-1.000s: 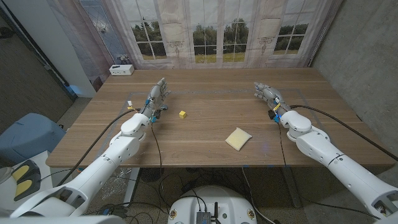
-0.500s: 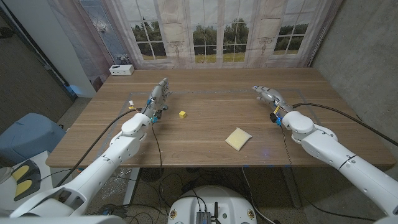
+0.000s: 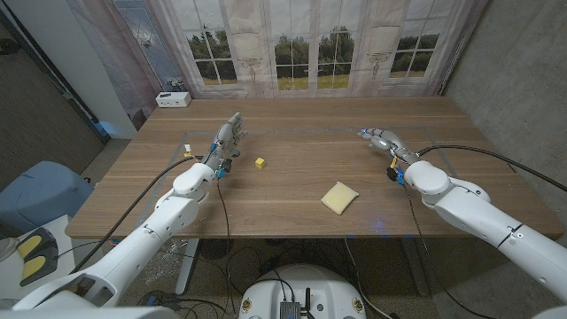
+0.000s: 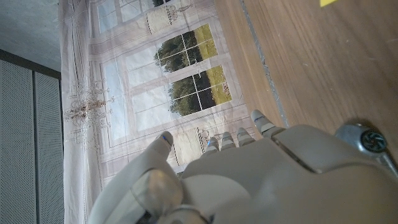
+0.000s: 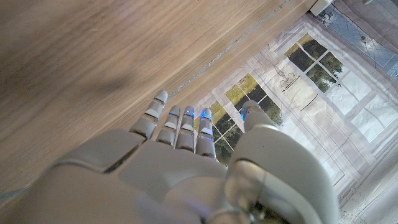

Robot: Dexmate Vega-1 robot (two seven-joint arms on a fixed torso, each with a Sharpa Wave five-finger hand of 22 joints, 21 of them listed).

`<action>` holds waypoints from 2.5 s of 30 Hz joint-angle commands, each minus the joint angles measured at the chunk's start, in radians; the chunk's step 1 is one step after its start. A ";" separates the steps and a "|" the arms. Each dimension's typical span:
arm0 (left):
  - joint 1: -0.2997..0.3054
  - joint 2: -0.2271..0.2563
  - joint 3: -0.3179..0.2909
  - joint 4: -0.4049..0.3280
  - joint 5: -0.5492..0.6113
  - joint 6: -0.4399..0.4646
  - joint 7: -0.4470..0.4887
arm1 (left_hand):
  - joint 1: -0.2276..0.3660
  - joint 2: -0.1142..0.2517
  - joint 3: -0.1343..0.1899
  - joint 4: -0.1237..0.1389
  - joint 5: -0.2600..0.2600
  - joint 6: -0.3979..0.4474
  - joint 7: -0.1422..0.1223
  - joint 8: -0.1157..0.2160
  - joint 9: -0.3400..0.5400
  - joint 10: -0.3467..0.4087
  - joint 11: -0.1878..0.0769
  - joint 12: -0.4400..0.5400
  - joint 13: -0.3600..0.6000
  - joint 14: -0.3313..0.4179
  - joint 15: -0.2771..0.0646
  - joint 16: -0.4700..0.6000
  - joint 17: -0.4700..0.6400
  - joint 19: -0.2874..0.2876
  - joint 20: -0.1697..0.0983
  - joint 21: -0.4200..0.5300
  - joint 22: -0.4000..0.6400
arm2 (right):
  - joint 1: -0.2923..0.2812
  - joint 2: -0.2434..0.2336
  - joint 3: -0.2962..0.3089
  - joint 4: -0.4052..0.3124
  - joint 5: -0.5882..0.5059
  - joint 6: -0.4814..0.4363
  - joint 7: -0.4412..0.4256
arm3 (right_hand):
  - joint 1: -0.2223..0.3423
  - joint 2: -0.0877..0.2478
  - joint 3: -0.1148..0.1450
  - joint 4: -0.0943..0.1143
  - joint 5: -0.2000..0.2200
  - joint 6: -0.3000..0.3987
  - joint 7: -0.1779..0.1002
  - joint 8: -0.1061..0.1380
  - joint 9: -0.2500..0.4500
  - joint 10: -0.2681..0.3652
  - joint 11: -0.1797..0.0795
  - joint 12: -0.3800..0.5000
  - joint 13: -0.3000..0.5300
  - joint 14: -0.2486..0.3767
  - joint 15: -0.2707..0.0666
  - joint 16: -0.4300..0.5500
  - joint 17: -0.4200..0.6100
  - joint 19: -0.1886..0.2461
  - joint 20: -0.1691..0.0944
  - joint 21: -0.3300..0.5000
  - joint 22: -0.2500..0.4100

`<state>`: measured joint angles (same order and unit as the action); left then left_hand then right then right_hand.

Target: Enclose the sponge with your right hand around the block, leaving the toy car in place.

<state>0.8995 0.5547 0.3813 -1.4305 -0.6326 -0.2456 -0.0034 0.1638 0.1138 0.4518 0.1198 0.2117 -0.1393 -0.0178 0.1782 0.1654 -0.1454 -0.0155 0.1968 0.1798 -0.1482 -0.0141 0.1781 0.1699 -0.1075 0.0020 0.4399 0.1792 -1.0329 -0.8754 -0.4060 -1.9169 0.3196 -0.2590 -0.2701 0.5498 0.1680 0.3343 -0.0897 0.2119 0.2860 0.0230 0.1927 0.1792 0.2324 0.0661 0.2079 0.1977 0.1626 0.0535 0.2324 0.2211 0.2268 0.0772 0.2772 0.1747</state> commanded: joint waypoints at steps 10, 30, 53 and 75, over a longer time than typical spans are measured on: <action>0.041 0.038 -0.003 -0.077 0.009 0.018 0.008 | -0.002 -0.011 0.003 -0.009 0.005 0.007 -0.001 0.005 0.005 0.000 0.010 0.003 0.002 -0.004 0.005 0.004 0.002 -0.004 0.011 -0.003 0.005 | -0.065 -0.096 -0.011 -0.226 -0.126 -0.252 -0.071 | 0.021 0.009 0.013 -0.012 0.008 0.026 -0.007 0.011 0.006 0.020 -0.012 0.010 0.006 0.014 -0.018 0.010 0.003 0.014 -0.009 -0.001 0.006; 0.076 0.065 -0.020 -0.113 0.003 0.004 0.002 | -0.004 -0.011 0.001 -0.011 0.005 0.006 0.000 0.004 0.006 -0.002 0.011 0.002 0.003 -0.005 0.009 0.004 0.003 -0.004 0.014 -0.007 0.005 | -0.042 -0.162 -0.082 -0.405 -0.241 -0.488 -0.045 | 0.039 0.000 0.021 -0.031 0.010 0.031 -0.011 0.008 0.006 0.027 -0.018 0.009 0.006 0.018 -0.031 0.009 -0.001 0.022 -0.010 -0.006 0.005; 0.139 0.090 -0.054 -0.165 0.017 -0.023 0.045 | -0.007 -0.011 -0.001 -0.014 0.006 0.007 0.003 0.003 0.006 0.000 0.017 0.002 0.003 -0.005 0.011 0.003 0.003 -0.002 0.012 -0.011 0.006 | -0.011 -0.222 -0.168 -0.565 -0.338 -0.685 0.003 | 0.054 -0.027 0.019 -0.054 0.008 0.027 -0.003 0.004 0.007 0.029 -0.019 0.006 0.007 0.033 -0.042 0.010 -0.008 0.041 0.012 -0.007 0.005; 0.179 0.113 -0.087 -0.200 0.020 -0.029 0.070 | -0.009 -0.011 -0.003 -0.017 0.006 0.009 0.006 0.003 0.006 0.001 0.018 0.002 0.003 -0.004 0.012 0.004 0.003 0.000 0.012 -0.015 0.006 | 0.122 -0.274 -0.335 -0.663 -0.452 -0.817 0.148 | 0.054 -0.077 -0.003 -0.069 -0.013 0.041 -0.004 0.008 0.008 0.050 -0.015 0.009 0.008 0.058 -0.044 0.012 -0.015 0.064 0.036 -0.009 0.005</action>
<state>1.0654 0.6604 0.3063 -1.6211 -0.6150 -0.2702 0.0605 0.1584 0.1083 0.4462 0.1061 0.2116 -0.1341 -0.0124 0.1782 0.1702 -0.1424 -0.0050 0.1967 0.1796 -0.1536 -0.0088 0.1780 0.1698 -0.1074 0.0124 0.4248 0.1841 -0.9782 -1.1301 -0.6511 -2.5378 -0.0664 -1.0195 -0.1930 0.6043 0.1066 0.3372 -0.1559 0.2060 0.3155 0.0187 0.1966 0.1838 0.2705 0.0542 0.2153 0.2022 0.2057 0.0107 0.2370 0.2043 0.2826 0.1074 0.2698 0.1770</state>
